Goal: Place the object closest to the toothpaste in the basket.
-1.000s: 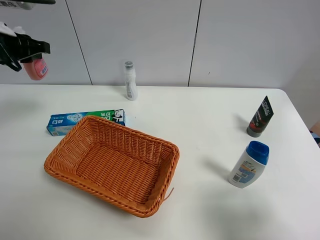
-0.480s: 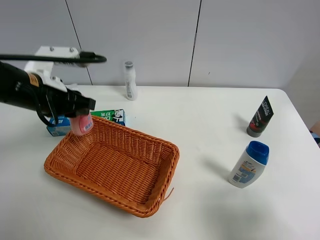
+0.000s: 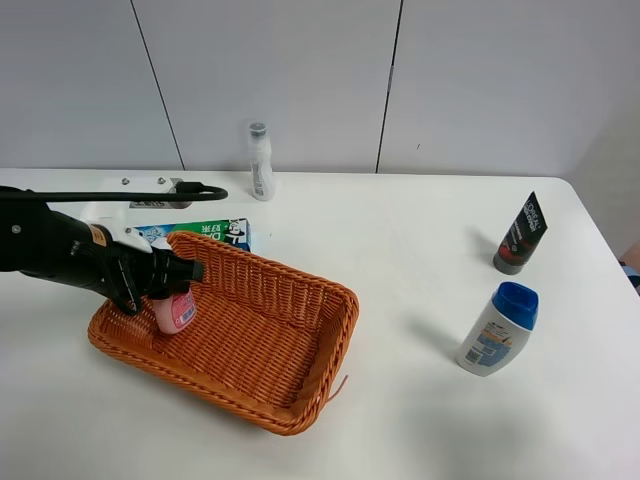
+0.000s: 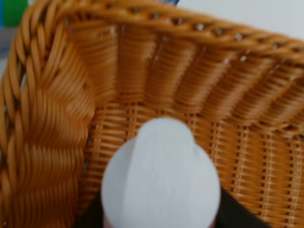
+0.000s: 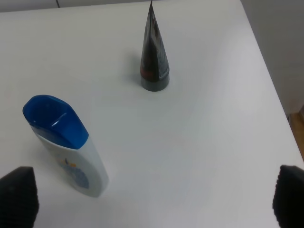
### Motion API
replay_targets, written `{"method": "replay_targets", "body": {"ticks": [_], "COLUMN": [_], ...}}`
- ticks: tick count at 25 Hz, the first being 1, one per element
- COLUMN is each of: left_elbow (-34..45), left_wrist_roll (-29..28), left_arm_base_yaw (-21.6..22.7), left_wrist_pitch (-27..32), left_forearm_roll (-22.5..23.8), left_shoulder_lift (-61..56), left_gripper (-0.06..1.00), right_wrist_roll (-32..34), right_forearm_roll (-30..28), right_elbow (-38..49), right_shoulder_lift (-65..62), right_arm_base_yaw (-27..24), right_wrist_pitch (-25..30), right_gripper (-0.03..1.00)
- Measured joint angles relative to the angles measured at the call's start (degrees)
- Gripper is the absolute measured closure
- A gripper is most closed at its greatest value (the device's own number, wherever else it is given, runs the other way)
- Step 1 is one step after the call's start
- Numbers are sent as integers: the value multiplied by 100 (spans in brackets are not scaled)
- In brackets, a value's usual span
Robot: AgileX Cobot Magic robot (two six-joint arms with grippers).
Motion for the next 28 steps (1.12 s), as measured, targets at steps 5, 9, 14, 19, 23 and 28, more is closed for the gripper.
{"method": "replay_targets", "body": {"ticks": [5,9,14,19,23,28], "left_elbow": [0,0,-72,-470,-800,-949], "left_wrist_roll": [-41,-47,-47,94,164,199], "left_arm_base_yaw": [0,0,52,395,840,1512], "left_wrist_pitch": [-36,-299,-787,-623,197,1671], "left_forearm_roll": [-11,-52,-116,210,908,1787], "left_shoulder_lift": [27,-113,-902,-2102,-3153,-4556], "left_gripper": [5,-4,-4,-4,-4,-4], "right_wrist_roll": [0,0,0,0,0,0], "right_forearm_roll": [0,0,0,0,0,0], "right_elbow": [0,0,0,0,0,0], "right_shoulder_lift": [0,0,0,0,0,0], "right_arm_base_yaw": [0,0,0,0,0,0], "right_wrist_pitch": [0,0,0,0,0,0], "right_gripper": [-3,-3,-3,-3,-3,-3]}}
